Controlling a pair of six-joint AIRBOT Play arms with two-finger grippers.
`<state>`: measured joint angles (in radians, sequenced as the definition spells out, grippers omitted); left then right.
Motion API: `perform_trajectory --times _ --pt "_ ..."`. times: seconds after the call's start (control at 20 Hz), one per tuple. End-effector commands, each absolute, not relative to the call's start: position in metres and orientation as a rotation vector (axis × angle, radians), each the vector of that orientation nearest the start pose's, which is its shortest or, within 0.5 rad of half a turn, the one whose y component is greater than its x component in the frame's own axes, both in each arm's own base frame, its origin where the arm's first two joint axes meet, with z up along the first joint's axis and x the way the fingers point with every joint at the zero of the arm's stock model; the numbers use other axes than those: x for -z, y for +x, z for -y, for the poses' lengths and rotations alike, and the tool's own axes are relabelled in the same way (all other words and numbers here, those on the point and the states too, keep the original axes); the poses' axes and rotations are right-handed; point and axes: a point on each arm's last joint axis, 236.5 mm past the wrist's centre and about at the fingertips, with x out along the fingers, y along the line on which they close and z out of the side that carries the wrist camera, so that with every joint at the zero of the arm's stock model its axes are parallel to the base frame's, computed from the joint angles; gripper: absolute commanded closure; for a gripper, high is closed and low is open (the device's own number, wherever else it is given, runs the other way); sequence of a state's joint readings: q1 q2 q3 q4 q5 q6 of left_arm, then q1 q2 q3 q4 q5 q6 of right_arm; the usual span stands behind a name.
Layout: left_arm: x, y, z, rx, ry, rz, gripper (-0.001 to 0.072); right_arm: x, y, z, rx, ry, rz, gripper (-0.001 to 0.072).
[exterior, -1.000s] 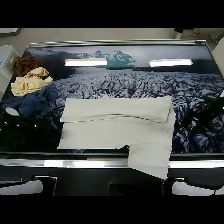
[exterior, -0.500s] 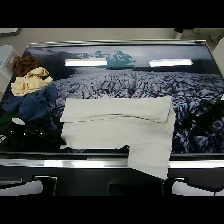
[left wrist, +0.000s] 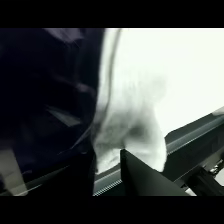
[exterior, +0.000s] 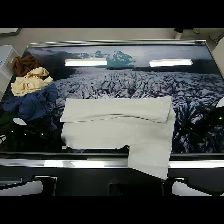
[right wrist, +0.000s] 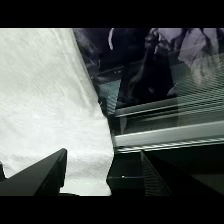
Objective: Fold the clothes and pants, and hang the long-sleeved shirts on hangers.
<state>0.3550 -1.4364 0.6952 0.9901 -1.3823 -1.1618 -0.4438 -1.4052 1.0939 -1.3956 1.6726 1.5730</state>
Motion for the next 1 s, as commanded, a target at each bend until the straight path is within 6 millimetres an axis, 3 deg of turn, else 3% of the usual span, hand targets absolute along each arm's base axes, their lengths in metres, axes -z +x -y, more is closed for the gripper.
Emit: perform_trajectory --times 0.0,0.1,0.2,0.45,0.8,0.95 --pt "0.087 0.209 0.032 0.386 -0.745 -1.799 0.0299 0.045 0.227 0.063 0.153 0.594 -1.916 0.0154" --pt "0.085 0.210 0.011 0.323 -0.792 -1.757 0.0281 0.046 0.230 0.065 0.156 0.589 -1.900 0.0157" --pt "0.090 0.208 0.008 0.299 -0.840 -1.748 0.0281 0.048 0.233 0.065 0.157 0.591 -1.887 0.0158" --pt "0.105 0.214 0.032 0.326 -0.897 -1.676 0.0282 0.048 0.233 0.065 0.160 0.593 -1.887 0.0158" --pt "0.115 0.211 0.057 0.360 -0.890 -1.709 0.0285 0.045 0.228 0.063 0.152 0.598 -1.914 0.0158" --pt "0.120 0.216 0.057 0.335 -0.874 -1.699 0.0555 0.043 0.227 0.063 0.152 0.596 -1.913 0.0158"
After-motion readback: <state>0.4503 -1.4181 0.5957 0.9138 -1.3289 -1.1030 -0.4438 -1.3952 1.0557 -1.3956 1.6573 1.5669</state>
